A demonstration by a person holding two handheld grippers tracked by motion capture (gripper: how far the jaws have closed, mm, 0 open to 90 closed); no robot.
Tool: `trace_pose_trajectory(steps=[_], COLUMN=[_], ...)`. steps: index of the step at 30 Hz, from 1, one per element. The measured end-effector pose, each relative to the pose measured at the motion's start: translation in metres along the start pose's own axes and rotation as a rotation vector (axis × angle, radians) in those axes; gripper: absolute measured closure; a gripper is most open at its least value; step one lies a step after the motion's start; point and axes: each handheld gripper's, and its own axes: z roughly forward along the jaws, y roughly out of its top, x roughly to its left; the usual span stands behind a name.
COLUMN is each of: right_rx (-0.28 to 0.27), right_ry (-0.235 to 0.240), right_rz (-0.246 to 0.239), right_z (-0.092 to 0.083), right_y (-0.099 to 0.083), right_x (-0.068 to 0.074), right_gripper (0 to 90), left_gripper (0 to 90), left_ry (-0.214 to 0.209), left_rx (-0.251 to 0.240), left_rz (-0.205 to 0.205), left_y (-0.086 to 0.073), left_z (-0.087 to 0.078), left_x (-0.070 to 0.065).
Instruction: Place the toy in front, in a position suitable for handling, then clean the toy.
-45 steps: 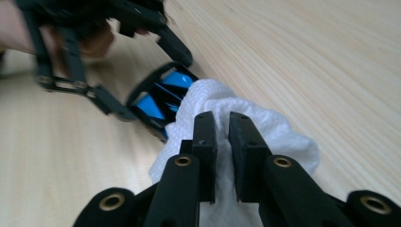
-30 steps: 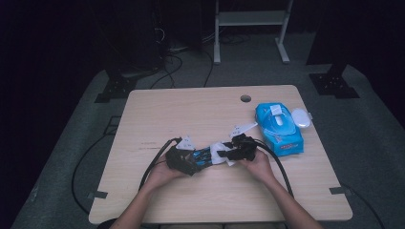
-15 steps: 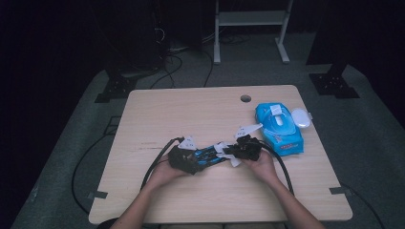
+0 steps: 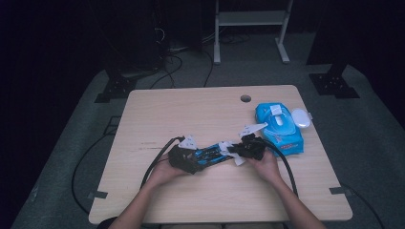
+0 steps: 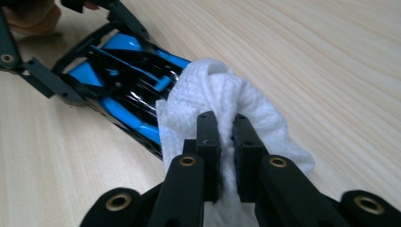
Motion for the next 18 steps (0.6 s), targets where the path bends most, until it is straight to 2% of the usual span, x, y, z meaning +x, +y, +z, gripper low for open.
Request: trace_pose_trajectory(steps=[3,5,9,11,16,18], right_rx=[-0.008,-0.008,-0.024,-0.019,-0.005,-0.013], right_ry=[0.014,0.012,0.061,0.054,0.026,0.03], right_rz=[0.018,0.009,-0.031,-0.046,0.003,0.008], right_z=[0.001,0.002,0.006,0.006,0.001,0.001], right_y=[-0.001,0.0,0.004,0.005,0.001,0.001], right_x=[-0.002,0.001,0.012,0.013,0.0,0.002], right_gripper=[83.1,83.1,82.9,82.9,83.0,83.2], left_gripper=[24.0,23.9,23.9,24.0,23.9,24.0], left_ry=[0.002,0.0,0.001,-0.001,-0.001,-0.003], left_rx=[-0.005,-0.007,-0.005,-0.007,-0.012,-0.015], left_rz=[-0.006,-0.008,-0.011,-0.01,-0.009,-0.012], left_y=[-0.001,-0.002,-0.001,-0.001,-0.002,-0.001], left_z=[0.0,-0.001,-0.001,0.0,0.0,0.0], left_x=[0.0,0.0,0.0,0.0,0.0,0.0])
